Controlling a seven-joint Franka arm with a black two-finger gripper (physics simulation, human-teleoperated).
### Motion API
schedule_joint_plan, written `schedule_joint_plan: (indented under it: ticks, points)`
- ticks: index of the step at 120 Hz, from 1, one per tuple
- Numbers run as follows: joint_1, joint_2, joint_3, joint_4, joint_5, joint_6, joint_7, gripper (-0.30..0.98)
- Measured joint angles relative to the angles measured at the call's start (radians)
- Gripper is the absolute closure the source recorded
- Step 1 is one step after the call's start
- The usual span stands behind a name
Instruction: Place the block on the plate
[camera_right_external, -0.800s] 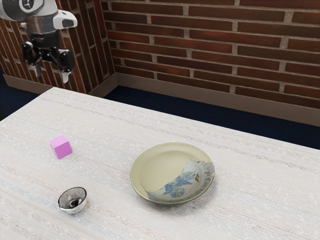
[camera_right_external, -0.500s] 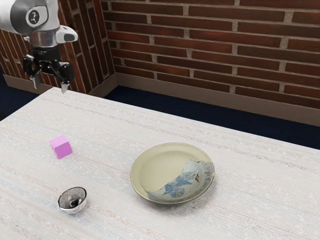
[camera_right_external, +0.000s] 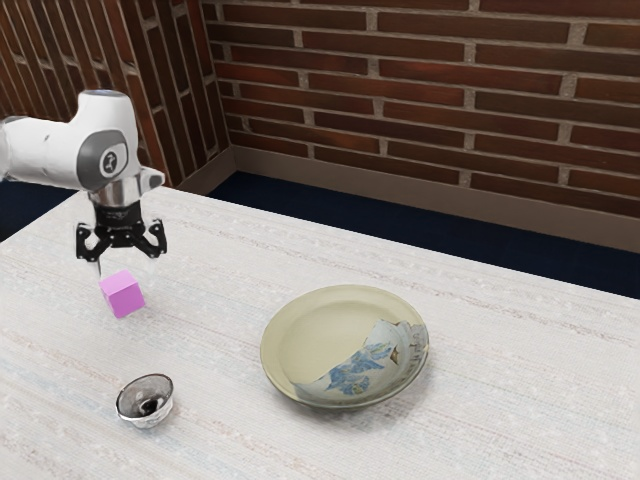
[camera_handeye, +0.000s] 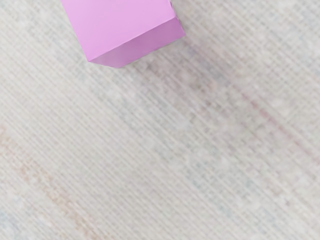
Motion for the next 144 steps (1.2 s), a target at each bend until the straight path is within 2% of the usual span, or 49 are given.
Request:
schedule_joint_plan:
  ticks: [22,56,90,144]
  points:
    - [0.033,0.093,0.050,0.007,-0.117,0.116,-0.099,0.00]
    - [0.115,0.248,0.064,0.111,-0.215,0.200,-0.160,0.00]
    - [0.188,0.353,0.013,0.209,-0.250,0.219,-0.152,0.00]
    - [0.195,0.413,0.009,0.225,-0.300,0.229,-0.122,0.00]
